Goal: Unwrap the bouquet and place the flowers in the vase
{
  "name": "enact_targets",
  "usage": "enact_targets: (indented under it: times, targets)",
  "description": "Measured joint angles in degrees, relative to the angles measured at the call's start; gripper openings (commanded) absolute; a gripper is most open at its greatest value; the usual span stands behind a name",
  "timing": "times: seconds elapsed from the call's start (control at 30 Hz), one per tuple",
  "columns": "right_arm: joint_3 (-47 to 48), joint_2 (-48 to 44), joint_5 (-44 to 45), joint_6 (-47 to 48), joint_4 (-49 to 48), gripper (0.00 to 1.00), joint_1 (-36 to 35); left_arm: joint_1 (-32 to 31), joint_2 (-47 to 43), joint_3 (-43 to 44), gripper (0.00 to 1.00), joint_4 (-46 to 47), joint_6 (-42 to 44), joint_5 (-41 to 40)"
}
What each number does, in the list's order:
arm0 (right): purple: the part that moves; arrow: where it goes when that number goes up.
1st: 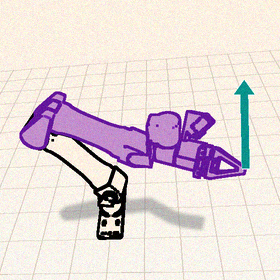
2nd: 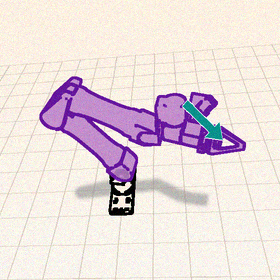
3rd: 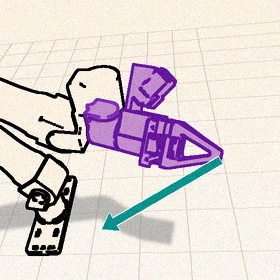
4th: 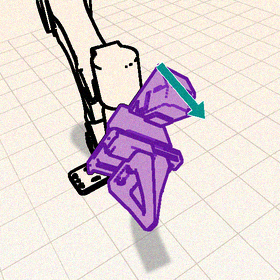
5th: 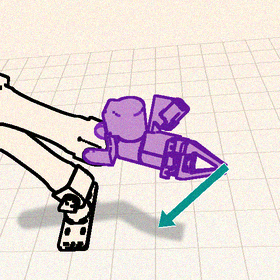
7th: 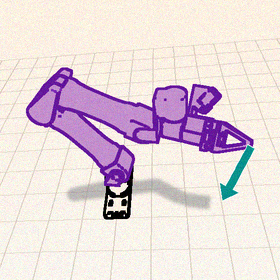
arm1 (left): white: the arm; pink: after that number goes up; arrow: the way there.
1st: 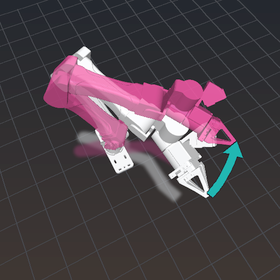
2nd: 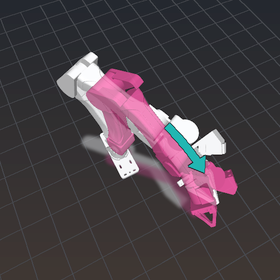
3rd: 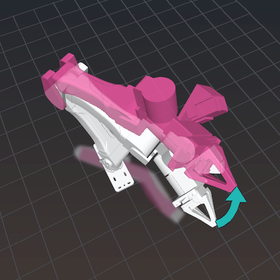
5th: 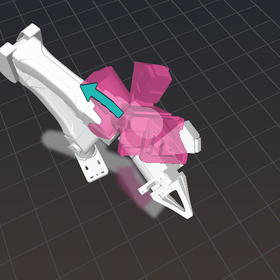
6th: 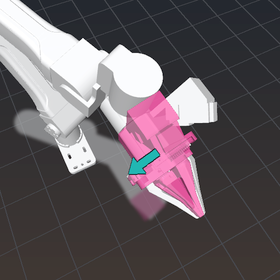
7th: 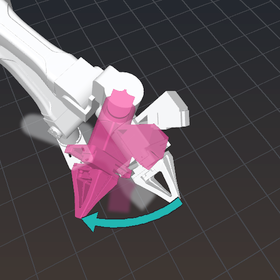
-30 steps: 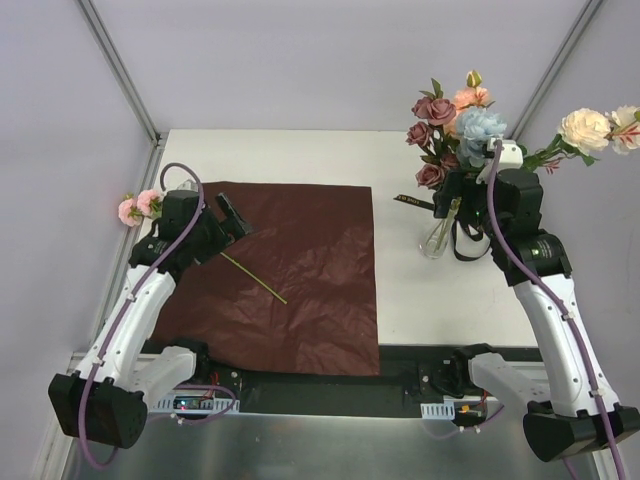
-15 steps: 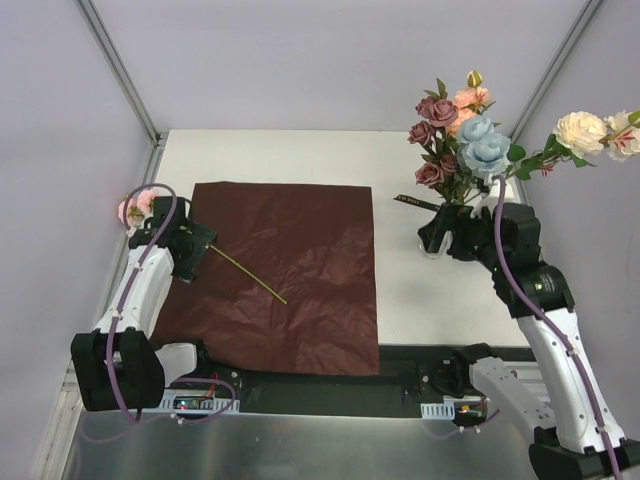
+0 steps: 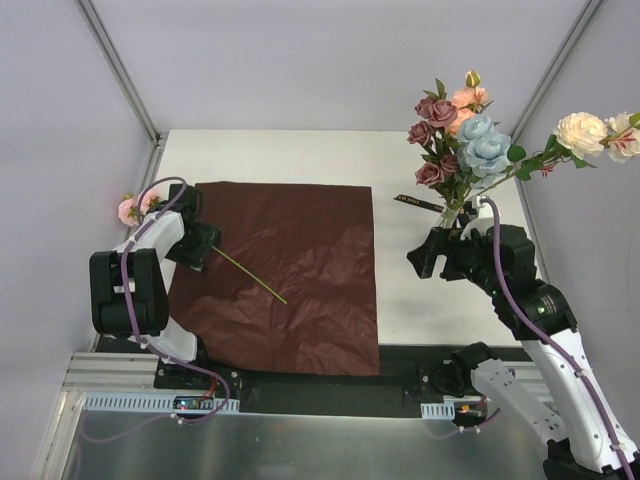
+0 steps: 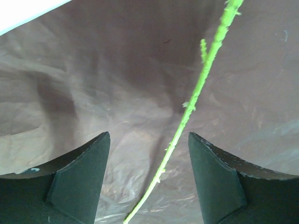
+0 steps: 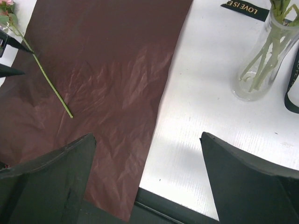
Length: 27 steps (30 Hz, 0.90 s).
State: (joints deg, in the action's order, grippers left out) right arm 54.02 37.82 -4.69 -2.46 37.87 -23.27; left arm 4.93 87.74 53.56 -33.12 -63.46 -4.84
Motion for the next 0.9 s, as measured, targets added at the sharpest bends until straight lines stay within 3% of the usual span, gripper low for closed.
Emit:
enact_targets:
  times: [0.57,0.83,0.9]
  targets:
    - [-2.6,-1.7,0.7,-1.0,2.3,0.97,-0.9,-0.5,7.7,3.8,0.32,2.6,-1.0,1.7]
    - [-2.6,-1.6,1.2,-2.2,3.1,0.97,-1.9,-0.9,7.8,3.9,0.0,4.0,-0.7,1.7]
    - [-2.6,-1.5,1.3,-2.6,3.1,0.96,-2.3,-1.2,7.5,3.9,0.0,4.4,-0.1,1.6]
